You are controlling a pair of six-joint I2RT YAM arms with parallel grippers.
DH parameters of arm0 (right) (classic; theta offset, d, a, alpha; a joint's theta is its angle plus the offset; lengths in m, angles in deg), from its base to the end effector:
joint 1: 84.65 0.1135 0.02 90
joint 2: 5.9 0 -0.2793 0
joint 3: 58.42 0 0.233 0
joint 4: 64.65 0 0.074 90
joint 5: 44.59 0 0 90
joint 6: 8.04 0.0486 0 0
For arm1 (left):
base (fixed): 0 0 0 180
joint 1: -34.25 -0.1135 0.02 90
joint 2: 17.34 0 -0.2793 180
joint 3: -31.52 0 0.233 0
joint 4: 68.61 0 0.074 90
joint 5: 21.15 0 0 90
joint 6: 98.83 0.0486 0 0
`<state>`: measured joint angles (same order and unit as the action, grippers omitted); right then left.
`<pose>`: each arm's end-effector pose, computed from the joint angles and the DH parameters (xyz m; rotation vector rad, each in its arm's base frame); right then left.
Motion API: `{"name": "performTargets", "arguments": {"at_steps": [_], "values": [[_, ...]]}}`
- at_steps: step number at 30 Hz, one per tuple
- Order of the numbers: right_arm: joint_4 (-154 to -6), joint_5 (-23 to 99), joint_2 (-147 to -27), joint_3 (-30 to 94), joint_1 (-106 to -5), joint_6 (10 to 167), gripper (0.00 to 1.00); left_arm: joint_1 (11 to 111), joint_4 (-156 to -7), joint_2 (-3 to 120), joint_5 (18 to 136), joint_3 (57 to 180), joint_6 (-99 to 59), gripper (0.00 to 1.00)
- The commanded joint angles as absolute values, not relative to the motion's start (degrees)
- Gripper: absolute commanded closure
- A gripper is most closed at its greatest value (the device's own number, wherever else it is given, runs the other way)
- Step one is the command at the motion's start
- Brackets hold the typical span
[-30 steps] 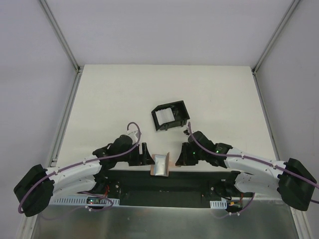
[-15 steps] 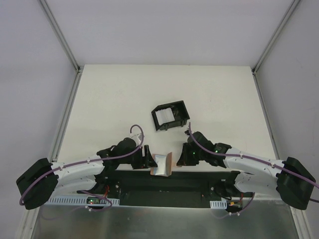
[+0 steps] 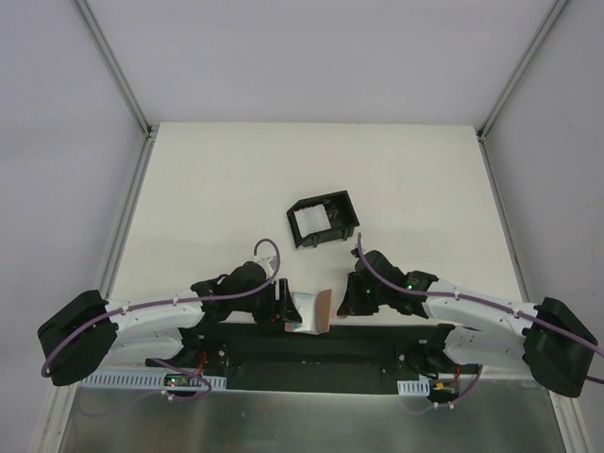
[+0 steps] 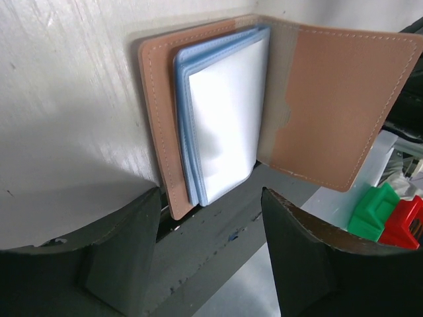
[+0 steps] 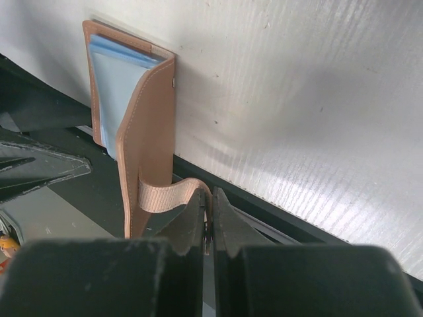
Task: Put the credit cards into the card holder
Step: Open the card holder at the corner of the board.
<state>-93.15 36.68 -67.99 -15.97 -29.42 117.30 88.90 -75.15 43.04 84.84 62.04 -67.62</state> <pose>0.1024 0.1604 0.1911 -0.5244 2.5510 0.8473 0.0939 -0.1555 0.1687 0.0888 2.5568 -1.2744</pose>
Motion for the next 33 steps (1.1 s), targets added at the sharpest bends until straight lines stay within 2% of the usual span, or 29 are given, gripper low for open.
{"name": "performTargets", "arguments": {"at_steps": [1,7,16,25,33], "values": [[-94.86,37.94,-66.11,-15.28,-29.36,116.95,0.99,90.06,-80.45,43.39,83.35,64.64,-67.90,0.38],[-94.86,38.03,-66.19,-15.11,-29.45,116.94,0.99,90.50,-80.01,46.64,81.77,67.54,-66.93,0.40],[-94.86,37.85,-68.13,-15.11,-29.36,116.24,0.99,90.59,-75.45,44.27,78.61,69.03,-65.52,0.46],[-94.43,37.50,-70.15,-14.58,-29.45,115.71,0.99,90.67,-64.99,46.99,80.01,67.63,-64.39,0.61],[-94.33,37.41,-70.41,-14.67,-29.54,115.45,0.99,90.59,-65.07,48.75,78.52,69.65,-63.15,0.60]]}}
